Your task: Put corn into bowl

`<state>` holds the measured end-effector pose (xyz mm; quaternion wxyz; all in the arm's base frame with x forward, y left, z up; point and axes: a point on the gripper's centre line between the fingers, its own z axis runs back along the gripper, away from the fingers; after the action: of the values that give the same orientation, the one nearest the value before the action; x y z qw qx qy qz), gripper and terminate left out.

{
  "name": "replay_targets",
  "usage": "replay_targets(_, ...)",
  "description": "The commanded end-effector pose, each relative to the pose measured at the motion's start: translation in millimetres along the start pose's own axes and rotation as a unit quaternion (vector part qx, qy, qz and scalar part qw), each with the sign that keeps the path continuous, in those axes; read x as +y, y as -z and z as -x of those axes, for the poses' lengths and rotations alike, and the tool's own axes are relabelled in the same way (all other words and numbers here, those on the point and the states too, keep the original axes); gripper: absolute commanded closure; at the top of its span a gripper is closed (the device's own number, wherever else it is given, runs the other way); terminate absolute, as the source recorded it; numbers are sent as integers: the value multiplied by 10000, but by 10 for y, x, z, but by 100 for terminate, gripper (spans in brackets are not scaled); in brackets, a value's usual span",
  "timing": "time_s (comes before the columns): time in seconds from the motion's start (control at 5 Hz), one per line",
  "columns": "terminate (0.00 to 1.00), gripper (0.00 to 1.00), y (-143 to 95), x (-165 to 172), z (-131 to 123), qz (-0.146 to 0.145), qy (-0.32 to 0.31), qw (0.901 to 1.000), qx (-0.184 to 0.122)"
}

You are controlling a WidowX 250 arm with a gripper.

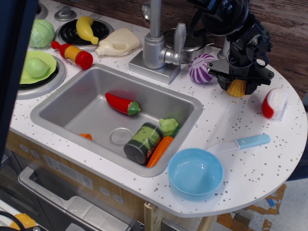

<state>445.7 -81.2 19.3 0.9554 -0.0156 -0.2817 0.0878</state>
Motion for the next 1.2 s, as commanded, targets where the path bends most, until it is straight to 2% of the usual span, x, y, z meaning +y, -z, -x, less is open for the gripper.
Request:
replay_targets(0.0, 0, 100, -240, -13, -215, 92, -70, 9999, -49)
replay_targets(0.2, 0, 100, -631, 82, -323, -291, -4, 9994, 210)
replay_targets(0.4, 0, 100, -1118, 138, -219, -859, -29, 9955, 411)
replay_targets(0.6, 0, 100, -1269, 210, 232, -1017, -185, 9934, 496)
replay_targets(0.8, 0, 100, -1417, 355, 583, -1106, 63, 9908, 777)
replay_targets(1.0, 0, 100, -1536, 441, 820, -888, -120, 9870, 1336)
